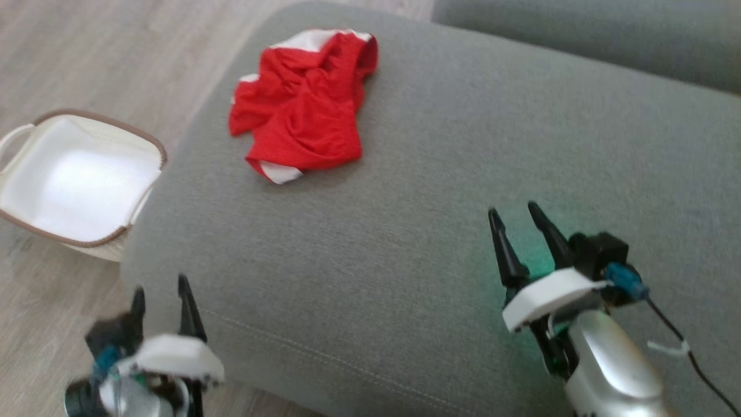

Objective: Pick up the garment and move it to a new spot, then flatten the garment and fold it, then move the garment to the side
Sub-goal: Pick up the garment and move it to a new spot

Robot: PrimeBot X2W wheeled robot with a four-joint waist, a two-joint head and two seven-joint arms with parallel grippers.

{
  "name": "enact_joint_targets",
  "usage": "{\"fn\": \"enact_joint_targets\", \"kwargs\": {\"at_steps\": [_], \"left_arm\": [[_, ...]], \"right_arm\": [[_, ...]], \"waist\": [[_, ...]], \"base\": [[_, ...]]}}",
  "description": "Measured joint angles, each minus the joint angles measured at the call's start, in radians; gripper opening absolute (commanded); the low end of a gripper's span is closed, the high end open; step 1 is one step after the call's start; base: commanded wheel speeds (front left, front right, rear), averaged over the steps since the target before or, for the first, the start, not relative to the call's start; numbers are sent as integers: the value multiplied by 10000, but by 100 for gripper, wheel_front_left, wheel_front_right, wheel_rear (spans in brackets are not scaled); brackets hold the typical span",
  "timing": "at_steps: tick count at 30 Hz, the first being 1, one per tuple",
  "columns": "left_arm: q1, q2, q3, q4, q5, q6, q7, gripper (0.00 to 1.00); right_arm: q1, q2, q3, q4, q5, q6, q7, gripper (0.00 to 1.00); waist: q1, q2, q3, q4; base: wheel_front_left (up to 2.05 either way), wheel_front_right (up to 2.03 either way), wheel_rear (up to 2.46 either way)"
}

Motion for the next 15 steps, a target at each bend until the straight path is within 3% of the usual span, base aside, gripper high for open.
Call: {"fn": "enact_joint_targets", "kwargs": {"at_steps": [15], "left_arm": [[-3925, 217, 959, 1751, 575, -1902, -2, 100]], "right_arm": [[-1313, -219, -167, -1177, -982, 0, 0, 100]], "waist": [[0, 0, 2026, -1244]], "base": [[0, 0, 0]]}}
